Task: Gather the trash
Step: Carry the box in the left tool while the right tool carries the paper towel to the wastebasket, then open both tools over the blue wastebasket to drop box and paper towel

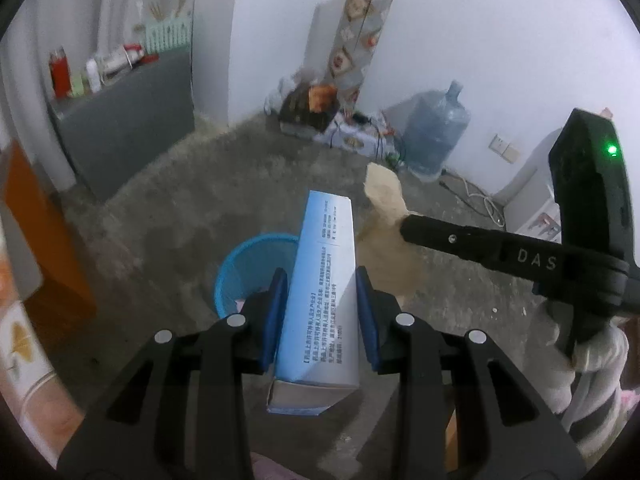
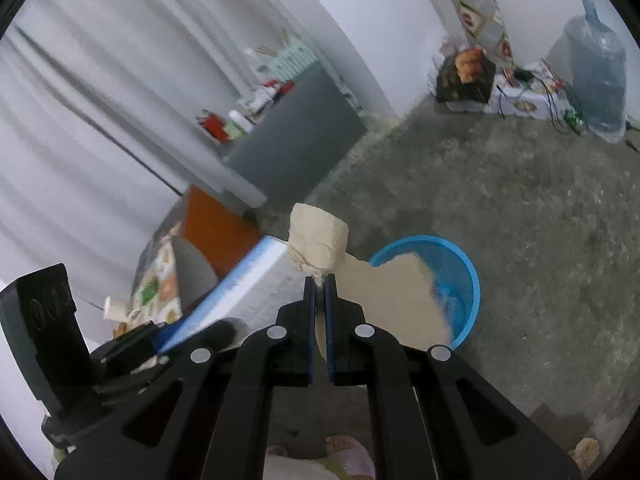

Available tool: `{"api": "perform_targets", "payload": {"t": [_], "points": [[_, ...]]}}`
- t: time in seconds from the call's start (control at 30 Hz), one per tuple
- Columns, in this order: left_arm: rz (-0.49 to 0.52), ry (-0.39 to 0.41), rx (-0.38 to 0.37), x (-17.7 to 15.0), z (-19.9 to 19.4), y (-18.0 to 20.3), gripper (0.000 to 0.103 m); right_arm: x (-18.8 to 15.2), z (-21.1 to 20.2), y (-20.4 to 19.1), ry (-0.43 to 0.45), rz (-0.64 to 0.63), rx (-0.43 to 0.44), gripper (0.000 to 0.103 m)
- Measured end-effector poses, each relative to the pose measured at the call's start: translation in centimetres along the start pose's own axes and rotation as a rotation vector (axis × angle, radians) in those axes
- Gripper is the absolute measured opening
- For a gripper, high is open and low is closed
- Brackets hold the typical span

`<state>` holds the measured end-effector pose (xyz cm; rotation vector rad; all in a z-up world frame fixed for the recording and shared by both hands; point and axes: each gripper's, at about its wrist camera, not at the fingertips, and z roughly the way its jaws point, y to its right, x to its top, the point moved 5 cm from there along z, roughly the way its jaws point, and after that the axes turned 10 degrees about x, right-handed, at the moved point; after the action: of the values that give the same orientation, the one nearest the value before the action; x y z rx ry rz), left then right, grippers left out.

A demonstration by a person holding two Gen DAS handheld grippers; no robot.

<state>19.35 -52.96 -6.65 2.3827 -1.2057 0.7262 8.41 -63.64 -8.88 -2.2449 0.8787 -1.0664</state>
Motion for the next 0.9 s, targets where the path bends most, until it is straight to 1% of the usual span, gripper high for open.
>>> {"api": "perform_targets", "payload": {"t": [0.1, 0.23, 0.4, 0.43, 0.47, 0.5, 0.53, 0.57, 0.6, 0.63, 0.77, 0.83, 0.9], "points": [[-0.015, -0.042, -0.006, 0.1, 4.3, -0.5, 0.032, 0.3, 2.6, 1.7, -0.018, 0.017, -0.024, 0.005], [-0.035, -0.092, -0.003, -0.3, 8.8, -0.8, 0.032, 0.5, 5.2, 3.4, -0.041, 0.046, -0.044, 0.005], [-0.062, -0.114, -0.005, -0.7, 11.7, -1.7, 0.033, 0.2, 7.7, 6.0, -0.061, 0.069, -0.088, 0.005], [-0.065, -0.117, -0.001, -0.7, 12.4, -1.8, 0.033, -0.1, 8.3, 6.6, -0.070, 0.072, -0.108, 0.005], [-0.067, -0.119, 0.004, -0.7, 12.7, -1.8, 0.034, -0.3, 8.8, 7.3, -0.079, 0.076, -0.129, 0.006], [-0.069, -0.124, 0.011, -0.8, 12.9, -1.7, 0.043, -0.4, 9.2, 7.7, -0.087, 0.079, -0.144, 0.007], [-0.078, -0.124, 0.020, -0.9, 13.2, -1.8, 0.054, -0.9, 9.7, 8.3, -0.109, 0.087, -0.168, 0.010], [-0.085, -0.121, 0.028, -0.8, 13.5, -1.9, 0.057, -1.2, 10.1, 8.7, -0.128, 0.096, -0.181, 0.015], [-0.097, -0.110, 0.033, -0.6, 13.5, -1.8, 0.058, -1.5, 10.3, 9.3, -0.141, 0.111, -0.196, 0.030], [-0.108, -0.098, 0.023, -0.5, 13.3, -1.9, 0.058, -1.7, 10.3, 9.6, -0.138, 0.119, -0.203, 0.039], [-0.106, -0.069, 0.012, -0.3, 11.8, -2.0, 0.060, -2.4, 9.5, 9.6, -0.126, 0.114, -0.209, 0.039], [-0.100, -0.050, 0.014, 0.0, 10.6, -2.0, 0.060, -2.6, 9.0, 9.3, -0.121, 0.104, -0.208, 0.040], [-0.104, -0.022, -0.001, 0.3, 8.6, -2.0, 0.061, -2.8, 8.3, 8.5, -0.112, 0.081, -0.210, 0.040]]}}
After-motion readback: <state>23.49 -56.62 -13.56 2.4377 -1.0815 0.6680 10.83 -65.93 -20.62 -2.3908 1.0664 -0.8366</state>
